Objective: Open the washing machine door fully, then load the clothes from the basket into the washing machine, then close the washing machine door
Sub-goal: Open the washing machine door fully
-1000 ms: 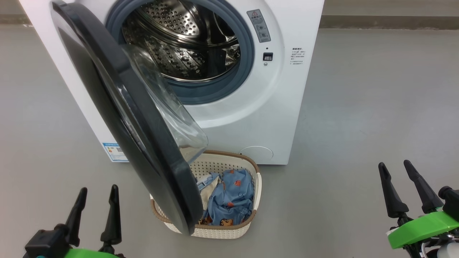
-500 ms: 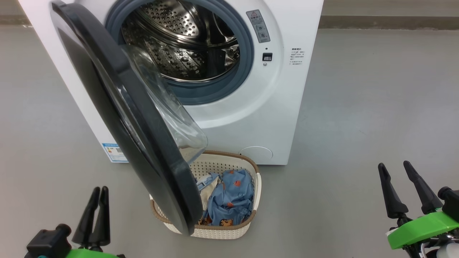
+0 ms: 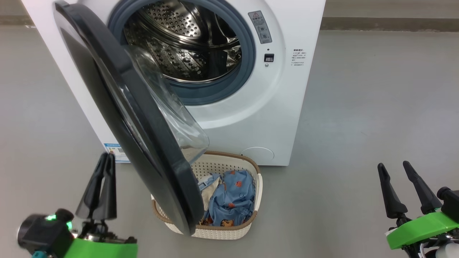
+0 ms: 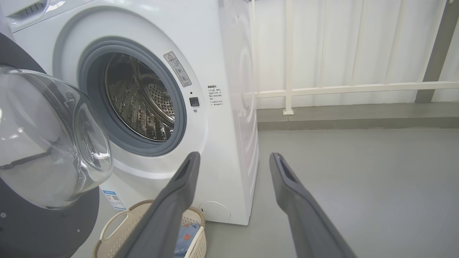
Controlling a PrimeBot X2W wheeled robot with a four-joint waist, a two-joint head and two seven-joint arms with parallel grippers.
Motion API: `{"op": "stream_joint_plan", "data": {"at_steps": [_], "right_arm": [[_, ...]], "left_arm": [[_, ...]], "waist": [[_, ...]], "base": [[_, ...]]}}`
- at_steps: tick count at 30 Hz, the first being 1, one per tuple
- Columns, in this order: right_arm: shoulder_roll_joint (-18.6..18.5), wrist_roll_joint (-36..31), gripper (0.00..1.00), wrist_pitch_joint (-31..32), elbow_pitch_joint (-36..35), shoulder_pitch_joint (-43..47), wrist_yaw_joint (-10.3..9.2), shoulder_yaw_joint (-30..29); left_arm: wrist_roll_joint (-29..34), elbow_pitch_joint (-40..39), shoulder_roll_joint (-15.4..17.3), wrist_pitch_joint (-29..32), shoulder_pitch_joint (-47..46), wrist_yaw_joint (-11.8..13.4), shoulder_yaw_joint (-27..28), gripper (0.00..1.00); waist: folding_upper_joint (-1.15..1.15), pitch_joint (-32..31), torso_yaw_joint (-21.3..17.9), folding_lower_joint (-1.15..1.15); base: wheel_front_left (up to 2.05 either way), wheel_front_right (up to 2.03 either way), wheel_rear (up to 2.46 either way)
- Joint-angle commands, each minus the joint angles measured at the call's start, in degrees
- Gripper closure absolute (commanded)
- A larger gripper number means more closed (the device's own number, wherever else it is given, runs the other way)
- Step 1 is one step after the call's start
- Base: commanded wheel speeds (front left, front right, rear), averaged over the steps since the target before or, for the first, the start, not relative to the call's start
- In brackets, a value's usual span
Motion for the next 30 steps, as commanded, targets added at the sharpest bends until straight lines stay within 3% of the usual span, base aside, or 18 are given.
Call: {"op": "stream_joint_plan", "data": {"at_steps": [1, 6, 12, 19, 30], "right_arm": [[-1.33, -0.83, 0.0, -0.72, -1.27, -1.03, 0.26, 0.43], [-1.1, -0.83, 0.0, -0.73, -1.45, -1.05, 0.26, 0.53], [-0.67, -0.85, 0.0, -0.73, -1.31, -1.31, 0.26, 1.05], [-0.5, -0.64, 0.0, -0.75, -1.06, -1.9, 0.26, 1.92], [-0.21, -0.51, 0.0, -0.76, -0.27, -3.22, 0.26, 2.57]], "left_arm": [[1.22, -4.23, 1.11, -0.39, -3.64, 0.36, 1.44, 1.0], [2.46, -14.42, 0.68, 1.36, -4.4, -0.6, -2.39, 1.0], [1.65, -17.82, -1.42, 5.37, -4.56, -2.45, -8.9, 1.0], [-0.24, -13.56, -3.54, 7.28, -4.85, -3.55, -12.98, 1.0], [-2.15, -4.34, -4.24, 6.58, -6.35, -4.54, -14.0, 1.0]], "waist": [[0.0, 0.02, 0.06, 0.0], [0.0, 0.22, 0.1, 0.0], [0.0, 0.56, -0.18, 0.0], [0.0, 1.76, -1.26, 0.0], [0.0, 3.65, -3.11, 0.0]], "base": [[0.0, 0.0, 0.0], [0.0, 0.0, 0.0], [0.0, 0.0, 0.0], [0.0, 0.0, 0.0], [0.0, 0.0, 0.0]]}}
